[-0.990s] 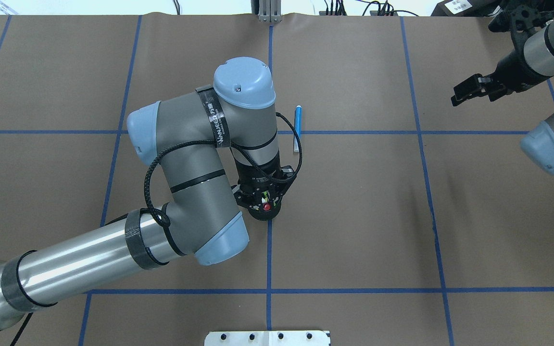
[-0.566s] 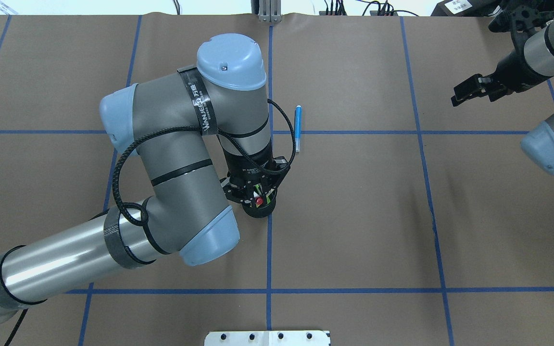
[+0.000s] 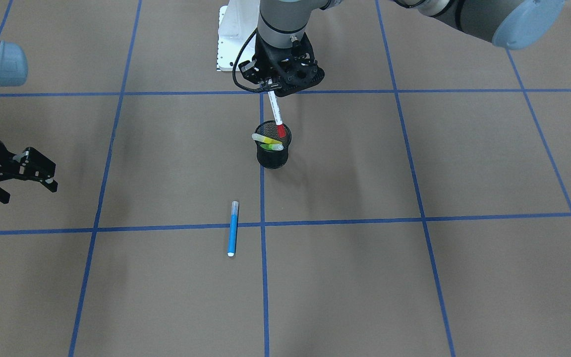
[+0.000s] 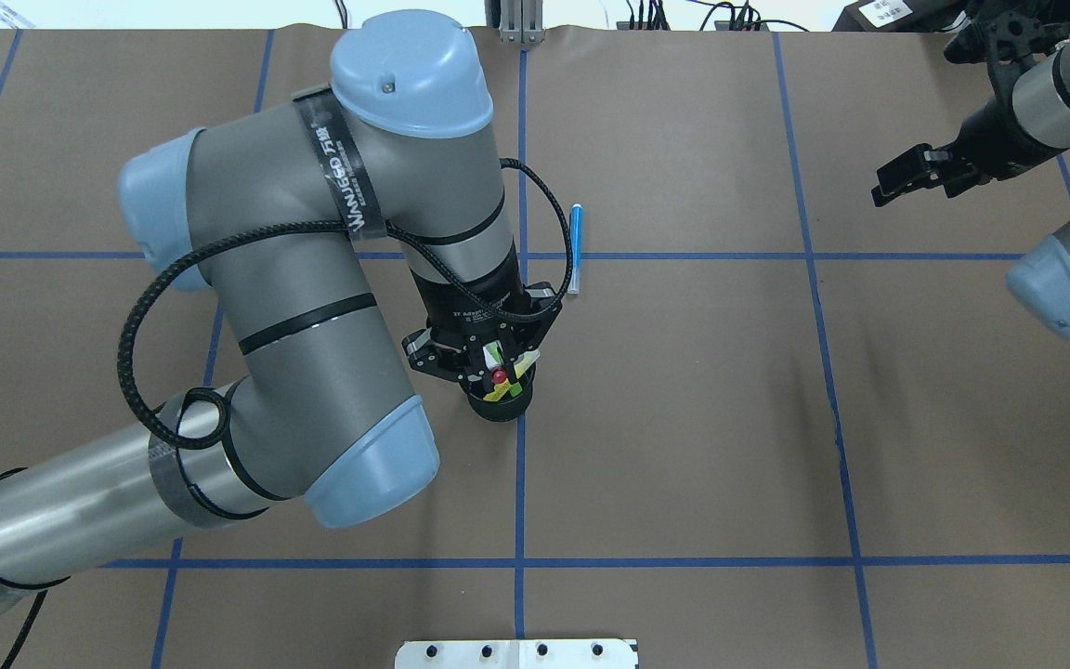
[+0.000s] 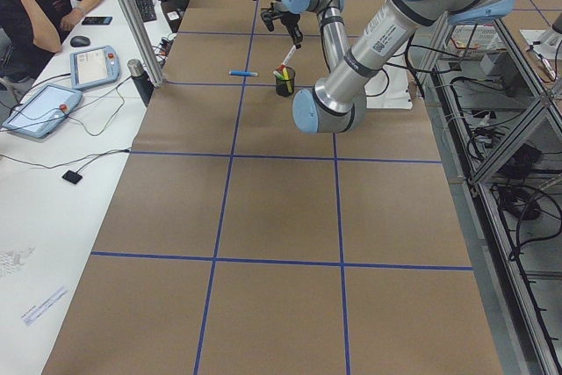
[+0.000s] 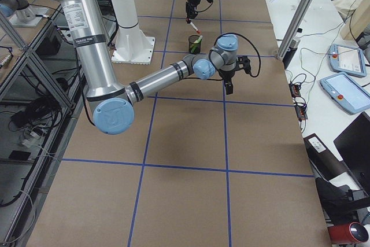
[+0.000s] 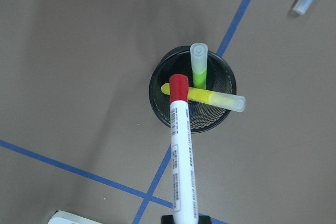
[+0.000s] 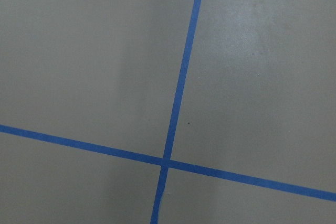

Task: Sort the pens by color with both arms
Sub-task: 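Grasp the white marker with the left gripper and lift it out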

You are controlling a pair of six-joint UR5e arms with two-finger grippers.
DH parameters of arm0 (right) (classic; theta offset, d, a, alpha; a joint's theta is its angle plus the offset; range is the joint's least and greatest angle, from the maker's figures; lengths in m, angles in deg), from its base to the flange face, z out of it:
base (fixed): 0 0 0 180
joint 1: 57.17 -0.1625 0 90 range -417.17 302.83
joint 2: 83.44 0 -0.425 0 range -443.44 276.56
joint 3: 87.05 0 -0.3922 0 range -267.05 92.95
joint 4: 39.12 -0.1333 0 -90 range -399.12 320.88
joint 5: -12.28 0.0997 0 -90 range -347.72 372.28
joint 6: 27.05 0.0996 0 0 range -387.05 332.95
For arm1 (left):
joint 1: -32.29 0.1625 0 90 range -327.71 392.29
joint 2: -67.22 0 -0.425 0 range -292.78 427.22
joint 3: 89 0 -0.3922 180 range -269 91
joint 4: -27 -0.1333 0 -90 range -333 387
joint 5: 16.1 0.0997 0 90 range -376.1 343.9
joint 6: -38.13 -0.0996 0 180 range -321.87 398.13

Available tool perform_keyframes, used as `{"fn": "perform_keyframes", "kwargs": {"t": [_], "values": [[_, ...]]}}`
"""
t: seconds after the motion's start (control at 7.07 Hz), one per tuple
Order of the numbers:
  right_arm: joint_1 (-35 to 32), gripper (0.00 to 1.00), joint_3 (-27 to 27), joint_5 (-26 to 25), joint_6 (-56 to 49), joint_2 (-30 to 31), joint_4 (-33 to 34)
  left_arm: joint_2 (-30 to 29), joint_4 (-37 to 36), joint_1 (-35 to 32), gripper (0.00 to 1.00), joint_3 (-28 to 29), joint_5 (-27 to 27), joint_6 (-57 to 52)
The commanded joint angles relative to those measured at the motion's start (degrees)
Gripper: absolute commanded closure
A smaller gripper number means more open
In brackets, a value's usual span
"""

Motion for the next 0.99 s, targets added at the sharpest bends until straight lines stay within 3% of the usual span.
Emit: {"fn": "perform_keyframes", "kwargs": {"t": [0.0,0.42,0.71,0.85], "values": [[0.0,0.01,0.0,0.0,0.0,-0.1,0.0,-0.2,2.2,-5.4,0.8,0.8,0.6,-9.7],[0.0,0.01,-0.3,0.0,0.7,-0.1,0.0,-1.0,26.0,-10.3,0.8,18.6,0.7,-17.7],[0.0,0.01,-0.2,0.0,0.7,-0.5,0.0,-4.6,29.0,-11.0,0.81,25.8,4.3,-22.7],[0.0,0.01,-0.1,0.0,0.9,-0.6,0.0,-6.6,34.9,-11.0,0.81,33.1,5.1,-23.9]]}}
